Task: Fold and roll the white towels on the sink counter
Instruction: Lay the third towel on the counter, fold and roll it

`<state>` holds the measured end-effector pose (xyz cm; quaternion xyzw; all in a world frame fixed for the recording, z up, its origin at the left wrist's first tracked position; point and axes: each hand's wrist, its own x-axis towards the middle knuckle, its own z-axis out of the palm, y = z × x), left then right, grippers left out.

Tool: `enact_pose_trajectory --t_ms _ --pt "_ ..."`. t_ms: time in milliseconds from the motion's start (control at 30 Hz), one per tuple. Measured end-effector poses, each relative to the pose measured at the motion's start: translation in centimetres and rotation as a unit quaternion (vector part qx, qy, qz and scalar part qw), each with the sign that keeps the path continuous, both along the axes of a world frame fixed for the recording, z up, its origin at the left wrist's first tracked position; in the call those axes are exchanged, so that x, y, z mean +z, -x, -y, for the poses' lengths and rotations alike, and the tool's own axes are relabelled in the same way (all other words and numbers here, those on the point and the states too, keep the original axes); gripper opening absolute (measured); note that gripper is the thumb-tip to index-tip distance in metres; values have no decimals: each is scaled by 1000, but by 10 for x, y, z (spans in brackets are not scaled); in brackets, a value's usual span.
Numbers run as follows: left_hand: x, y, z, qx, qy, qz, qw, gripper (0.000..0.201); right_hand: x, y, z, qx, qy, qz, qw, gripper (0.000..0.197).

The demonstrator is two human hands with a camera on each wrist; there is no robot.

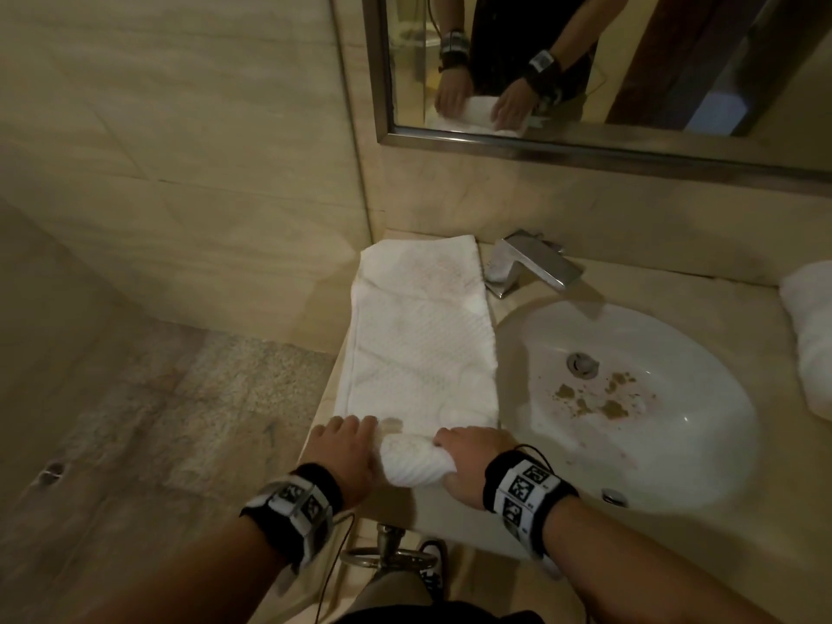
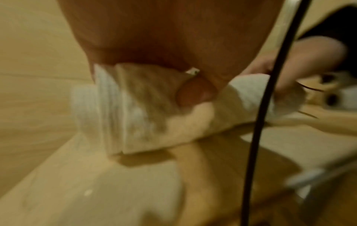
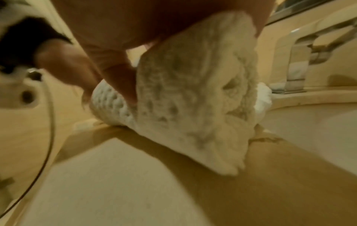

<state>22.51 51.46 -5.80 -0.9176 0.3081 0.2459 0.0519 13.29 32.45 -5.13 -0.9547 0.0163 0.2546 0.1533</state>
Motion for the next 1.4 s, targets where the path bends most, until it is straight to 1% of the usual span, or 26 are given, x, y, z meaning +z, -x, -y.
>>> enact_pose_trajectory --t_ms 33,100,167,200,267,333,400,467,500,533,600,633,700,733,767,833,900,933,1000,1033,1133,1200,1233,1300,1333,1400 --pt "-4 11 -6 -13 21 35 999 66 -2 -4 3 -13 -17 -19 1000 44" --pt "-12 30 -15 -59 41 66 995 76 -2 -11 9 -23 -36 -50 998 44" --pt "-16 35 -19 -74 45 75 993 76 -1 -11 9 0 -2 -41 999 45" --pt "-14 32 -17 -67 43 68 994 71 -1 -8 5 18 33 -17 999 45" --pt "-7 18 -7 -47 39 33 998 55 0 5 -9 29 94 31 995 49" --pt "1 1 3 -29 29 -28 999 40 -4 22 -23 6 115 45 992 65" --pt "12 -13 12 -16 -21 -120 992 36 -9 34 -28 10 122 45 991 78" --pt "17 -18 16 -11 -57 -172 983 39 -13 35 -24 22 113 17 993 79" --pt "18 -15 17 -4 -59 -164 985 40 -15 32 -20 26 98 0 995 77" --pt "19 -9 15 0 -55 -129 990 44 -13 26 -17 20 70 -16 997 72" --pt "14 12 8 -20 -32 -7 999 61 -8 11 -9 -2 1 -65 998 61" --pt "11 24 2 -39 -14 32 999 73 -6 3 -4 0 -20 -102 995 58" --pt "4 44 -9 -72 -10 44 996 90 -1 -9 3 25 -20 -144 989 59" --pt "0 49 -13 -79 -20 48 995 91 0 -11 6 38 -4 -139 990 63" --pt "-4 49 -15 -78 -20 54 995 89 0 -11 5 52 20 -111 992 67" --pt "-9 40 -13 -54 16 49 997 78 -1 -3 -3 66 90 -24 993 78" --pt "-5 22 -3 -24 35 0 999 71 -1 11 -16 57 140 29 988 87" --pt "-3 12 2 -13 24 -34 999 68 -2 18 -21 58 155 39 985 90" --pt "4 -3 14 -11 -25 -76 997 63 -8 24 -25 68 183 39 980 95" --pt "5 -6 18 -12 -42 -76 996 63 -11 23 -25 71 194 34 978 96" --pt "5 14 15 -29 -38 -5 999 75 -10 6 -17 77 185 15 980 95" --pt "1 37 5 -65 -21 48 997 83 -5 -2 -13 81 141 -4 987 83" --pt "-3 44 -1 -78 -27 53 995 85 -3 -3 -12 82 114 -17 990 76" --pt "-6 47 -4 -80 -19 34 996 77 -2 -2 -10 82 79 -51 992 68" --pt "-2 43 0 -64 -3 10 998 67 -2 1 -10 79 79 -59 992 70" --pt "12 28 12 -48 -4 -33 998 50 -1 9 -14 76 115 -51 989 83"
